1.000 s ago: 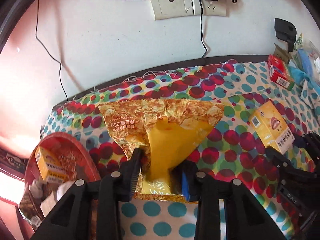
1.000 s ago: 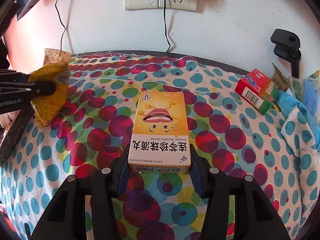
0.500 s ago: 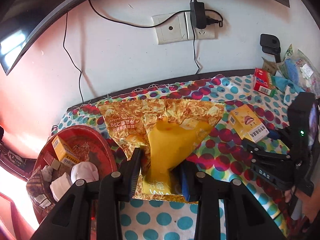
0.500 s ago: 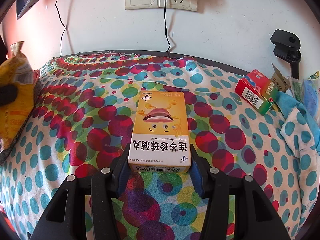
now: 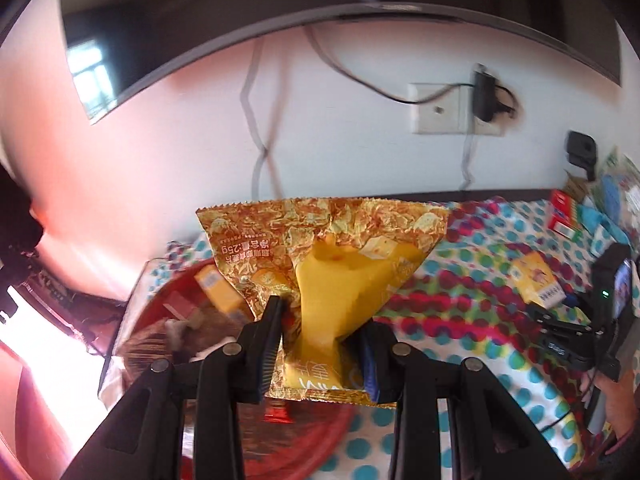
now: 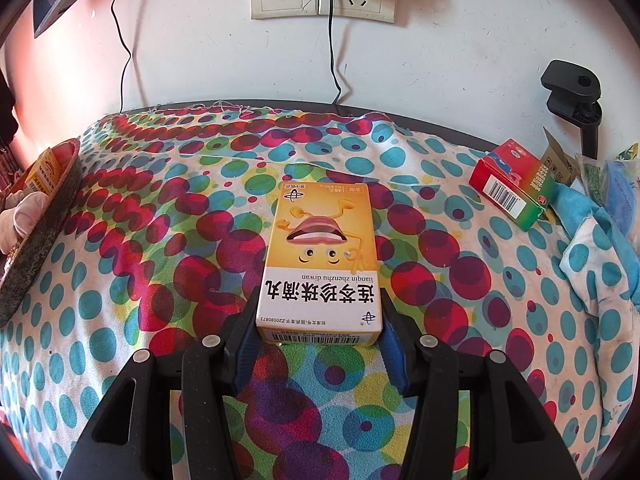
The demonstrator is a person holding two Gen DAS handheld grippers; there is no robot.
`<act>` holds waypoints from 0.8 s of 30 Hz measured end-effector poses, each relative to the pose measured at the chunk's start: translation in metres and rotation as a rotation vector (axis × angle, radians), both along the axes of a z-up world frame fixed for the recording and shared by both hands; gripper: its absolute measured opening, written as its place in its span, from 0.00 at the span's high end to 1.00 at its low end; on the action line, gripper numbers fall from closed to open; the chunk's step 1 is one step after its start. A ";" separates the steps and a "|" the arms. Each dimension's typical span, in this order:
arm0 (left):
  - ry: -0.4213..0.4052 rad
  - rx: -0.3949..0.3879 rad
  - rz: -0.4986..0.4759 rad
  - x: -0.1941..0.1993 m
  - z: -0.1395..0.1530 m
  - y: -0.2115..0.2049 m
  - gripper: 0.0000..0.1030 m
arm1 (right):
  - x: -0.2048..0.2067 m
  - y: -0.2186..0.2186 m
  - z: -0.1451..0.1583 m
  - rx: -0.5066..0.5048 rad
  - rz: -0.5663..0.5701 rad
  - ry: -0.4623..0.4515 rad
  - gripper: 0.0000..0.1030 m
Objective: Organize objects
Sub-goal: 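Carry the chip bag over the red tray and release it with the left gripper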
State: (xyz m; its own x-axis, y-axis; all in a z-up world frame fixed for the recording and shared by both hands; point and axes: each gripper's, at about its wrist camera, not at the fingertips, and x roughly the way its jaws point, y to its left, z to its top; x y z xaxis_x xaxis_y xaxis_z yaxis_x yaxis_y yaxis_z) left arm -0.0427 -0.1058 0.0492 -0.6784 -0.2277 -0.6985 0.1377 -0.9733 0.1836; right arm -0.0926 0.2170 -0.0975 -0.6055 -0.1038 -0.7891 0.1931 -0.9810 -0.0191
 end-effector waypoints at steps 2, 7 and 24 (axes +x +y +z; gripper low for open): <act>-0.004 0.008 0.049 0.001 0.003 -0.025 0.66 | 0.000 0.000 0.000 -0.001 0.000 0.000 0.52; -0.027 -0.010 0.178 0.000 -0.004 -0.084 0.66 | 0.000 0.000 0.000 0.001 0.000 0.000 0.52; -0.125 0.015 0.307 -0.039 -0.048 -0.152 0.66 | 0.001 -0.001 0.000 0.000 0.000 0.000 0.52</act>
